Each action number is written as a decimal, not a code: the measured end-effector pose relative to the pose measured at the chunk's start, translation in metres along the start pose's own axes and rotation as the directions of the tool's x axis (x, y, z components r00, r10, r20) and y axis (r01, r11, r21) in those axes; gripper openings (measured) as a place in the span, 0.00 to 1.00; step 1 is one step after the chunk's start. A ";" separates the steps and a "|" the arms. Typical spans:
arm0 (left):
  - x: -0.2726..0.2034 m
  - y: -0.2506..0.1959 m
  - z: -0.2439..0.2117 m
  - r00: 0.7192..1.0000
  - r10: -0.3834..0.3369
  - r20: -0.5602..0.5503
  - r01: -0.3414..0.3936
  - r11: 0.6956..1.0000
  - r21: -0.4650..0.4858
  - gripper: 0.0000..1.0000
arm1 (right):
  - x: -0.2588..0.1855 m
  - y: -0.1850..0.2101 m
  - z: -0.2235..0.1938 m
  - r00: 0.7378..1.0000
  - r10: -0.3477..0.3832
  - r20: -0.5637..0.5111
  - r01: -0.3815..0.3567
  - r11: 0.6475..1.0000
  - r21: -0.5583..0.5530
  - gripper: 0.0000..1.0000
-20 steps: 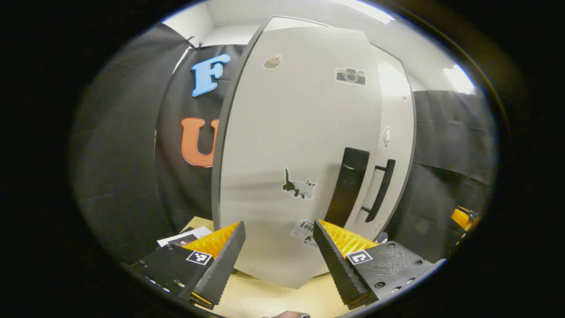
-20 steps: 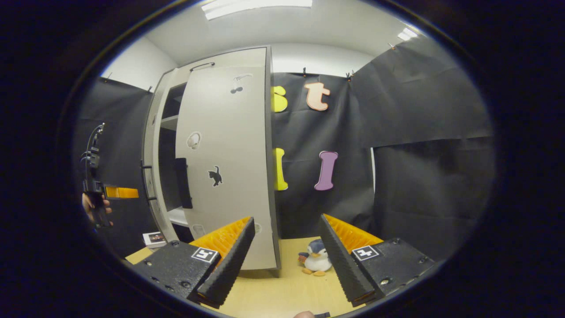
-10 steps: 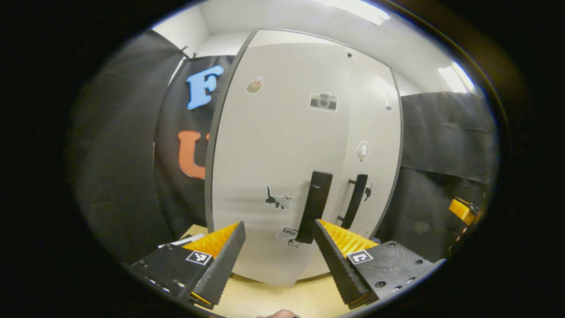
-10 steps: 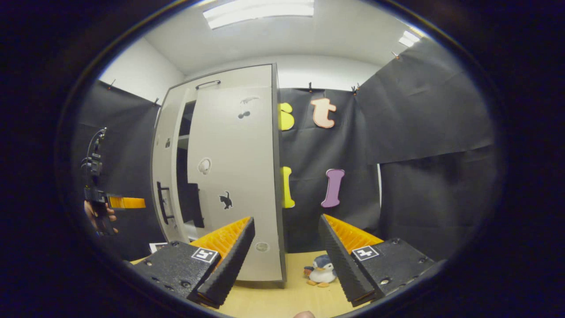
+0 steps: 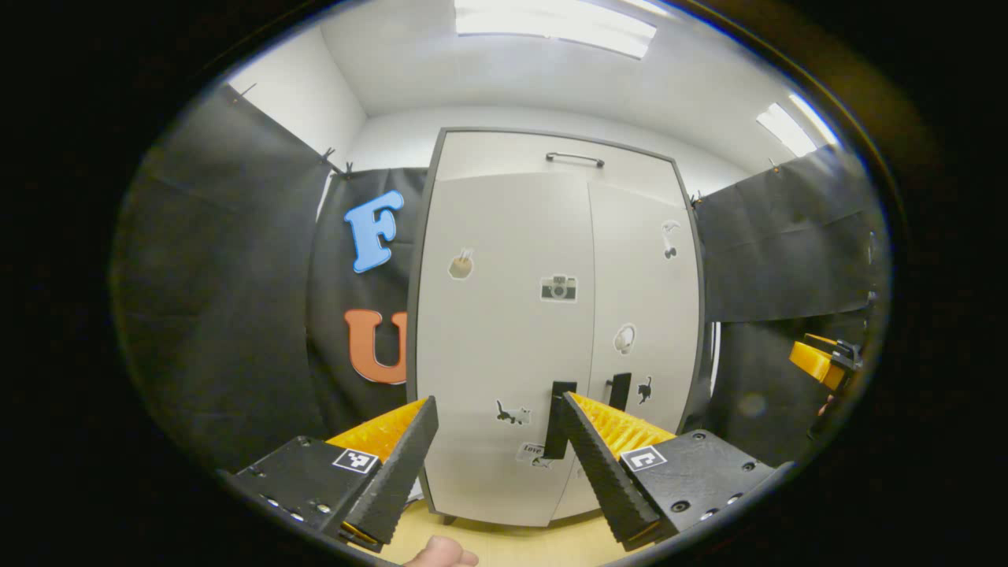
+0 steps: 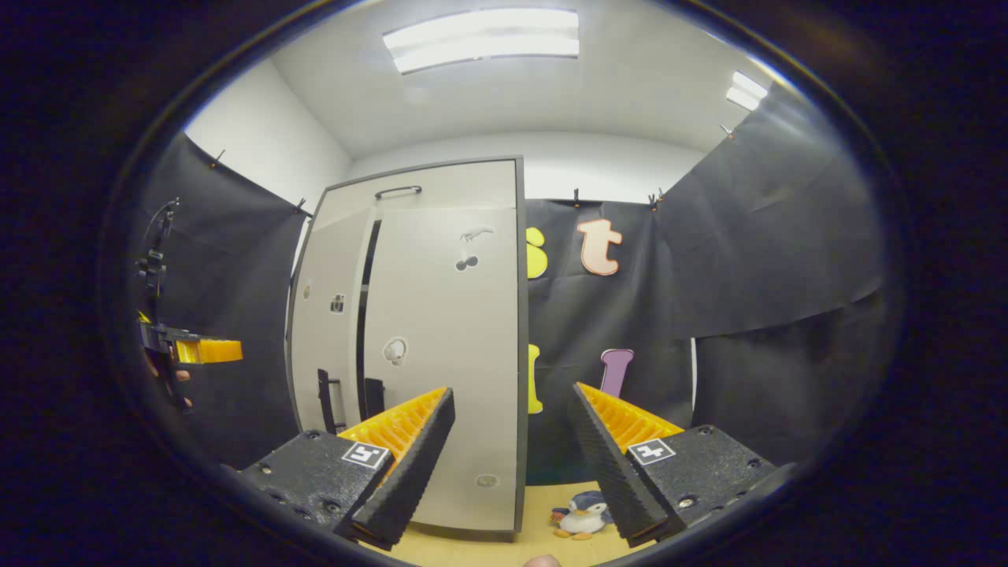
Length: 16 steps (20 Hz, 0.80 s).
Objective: Grasp the bottle in the cabinet with the left hand and place it on the coaster, then close the right door with the right hand and the left door with the left hand.
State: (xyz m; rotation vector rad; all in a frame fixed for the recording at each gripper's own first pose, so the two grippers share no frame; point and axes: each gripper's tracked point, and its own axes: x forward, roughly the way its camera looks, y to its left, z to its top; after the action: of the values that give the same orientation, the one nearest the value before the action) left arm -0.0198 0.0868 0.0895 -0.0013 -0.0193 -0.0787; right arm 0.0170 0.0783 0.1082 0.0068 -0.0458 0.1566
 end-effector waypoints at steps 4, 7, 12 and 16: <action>-0.024 0.019 0.021 0.998 0.037 0.053 -0.034 0.998 -0.049 1.00 | 0.005 0.013 0.020 0.999 0.028 0.046 -0.028 1.000 -0.004 0.95; -0.041 0.035 0.031 0.994 0.073 0.084 -0.068 0.996 -0.058 1.00 | 0.008 0.030 0.024 0.996 0.066 0.058 -0.065 0.998 -0.022 0.95; -0.061 0.040 0.050 0.984 0.103 0.145 -0.107 0.994 0.022 1.00 | 0.011 0.060 0.018 0.989 0.137 0.049 -0.137 0.990 -0.020 0.92; -0.061 0.046 0.045 0.982 0.120 0.144 -0.130 0.989 0.068 1.00 | 0.017 0.073 0.012 0.986 0.161 0.035 -0.161 0.987 0.000 0.92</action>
State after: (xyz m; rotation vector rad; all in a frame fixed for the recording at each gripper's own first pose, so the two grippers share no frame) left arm -0.0778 0.1375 0.1336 0.0690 -0.1619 0.0482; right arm 0.0220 0.1525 0.1216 0.0086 -0.0815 0.3188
